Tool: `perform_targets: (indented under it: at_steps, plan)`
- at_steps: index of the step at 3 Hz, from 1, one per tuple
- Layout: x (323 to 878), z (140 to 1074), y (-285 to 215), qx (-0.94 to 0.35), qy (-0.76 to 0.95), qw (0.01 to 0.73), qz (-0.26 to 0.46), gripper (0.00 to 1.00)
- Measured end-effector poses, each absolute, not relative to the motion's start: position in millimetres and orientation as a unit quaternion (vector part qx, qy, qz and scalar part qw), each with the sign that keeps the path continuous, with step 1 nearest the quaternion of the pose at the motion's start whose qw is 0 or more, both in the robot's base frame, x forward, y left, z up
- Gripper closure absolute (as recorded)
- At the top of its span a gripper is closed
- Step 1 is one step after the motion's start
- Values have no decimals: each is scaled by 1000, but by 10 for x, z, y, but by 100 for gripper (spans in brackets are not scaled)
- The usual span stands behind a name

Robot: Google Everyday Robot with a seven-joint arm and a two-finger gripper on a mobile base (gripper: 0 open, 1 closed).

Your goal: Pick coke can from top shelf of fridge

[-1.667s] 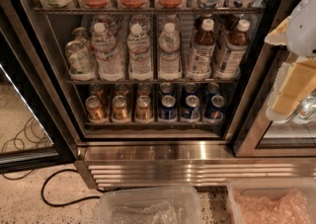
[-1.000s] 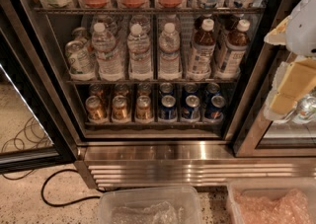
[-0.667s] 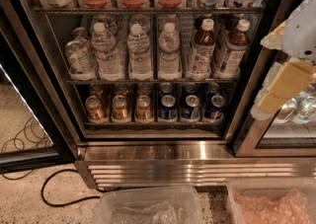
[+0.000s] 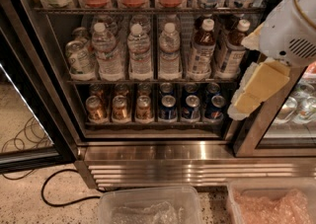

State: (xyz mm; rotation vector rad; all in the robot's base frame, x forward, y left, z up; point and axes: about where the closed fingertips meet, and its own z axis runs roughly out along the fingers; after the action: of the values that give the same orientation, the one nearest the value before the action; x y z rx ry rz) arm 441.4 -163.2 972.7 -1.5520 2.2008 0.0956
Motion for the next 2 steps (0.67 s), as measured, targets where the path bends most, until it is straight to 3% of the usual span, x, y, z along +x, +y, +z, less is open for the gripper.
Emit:
perform_targets:
  at_steps: [1, 2]
  plan:
    - [4329, 9728, -1589, -573, 786, 230, 40, 0]
    - [4220, 9716, -1227, -574, 772, 265, 73, 0]
